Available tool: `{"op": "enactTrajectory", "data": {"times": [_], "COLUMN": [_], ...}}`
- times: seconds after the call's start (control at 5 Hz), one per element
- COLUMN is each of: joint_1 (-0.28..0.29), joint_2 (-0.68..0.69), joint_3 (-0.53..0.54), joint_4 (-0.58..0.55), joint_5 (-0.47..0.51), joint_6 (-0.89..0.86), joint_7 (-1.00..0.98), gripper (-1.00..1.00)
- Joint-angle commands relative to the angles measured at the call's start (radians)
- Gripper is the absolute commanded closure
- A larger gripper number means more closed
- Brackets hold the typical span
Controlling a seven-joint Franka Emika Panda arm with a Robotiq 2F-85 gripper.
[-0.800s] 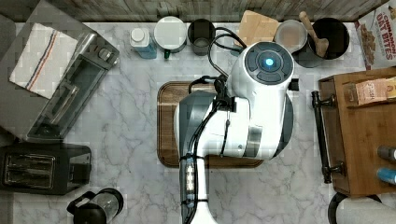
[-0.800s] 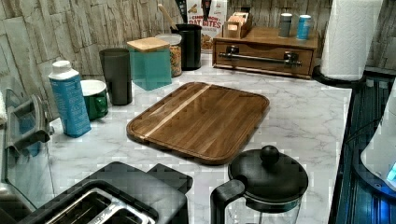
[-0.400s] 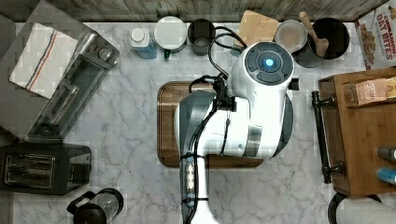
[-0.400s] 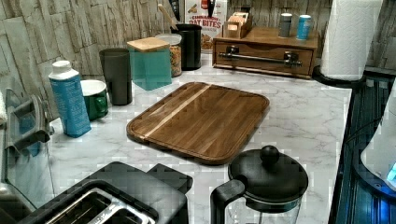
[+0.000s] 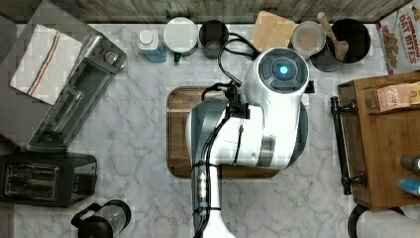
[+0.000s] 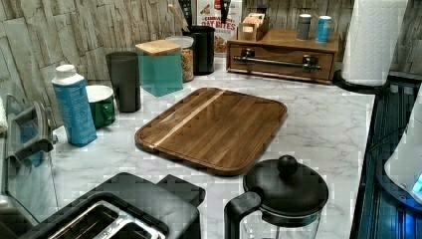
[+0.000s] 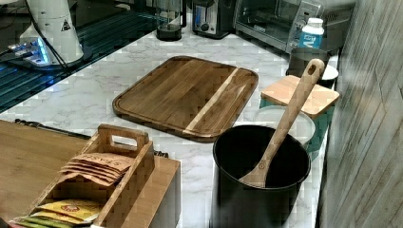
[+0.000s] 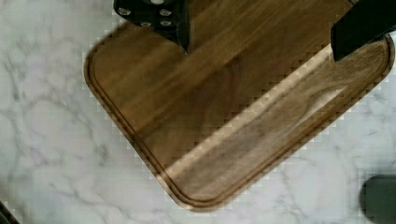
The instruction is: Open the drawer.
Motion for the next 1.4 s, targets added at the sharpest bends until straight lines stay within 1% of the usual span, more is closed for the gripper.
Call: {"op": "enactTrajectory", "data": {"times": [0.2, 0.4, 0.6, 0.8, 1.0, 1.2, 1.4], "joint_1": [-0.081, -0.113, -0.158, -0.181, -0.197, -0.223, -0.22], "joint_2": [-0.09, -0.077, -0.071, -0.062, -0.04, -0.026, 0.019], "joint_3": [-0.077, -0.124, -0.144, -0.179, -0.199, -0.206, -0.24], "joint_4": [-0.129, -0.144, -0.167, -0.206, -0.219, -0.267, -0.25], "joint_5": [-0.019, -0.016, -0.015, -0.03, -0.056, -0.077, -0.1], "joint_6": [0.023, 0.061, 0.114, 0.194, 0.23, 0.355, 0.393], "joint_7": [-0.572, -0.767, -0.921, -1.038, -1.113, -1.156, -1.192], "gripper": [-1.0, -1.0, -1.0, -1.0, -1.0, -1.0, -1.0]}}
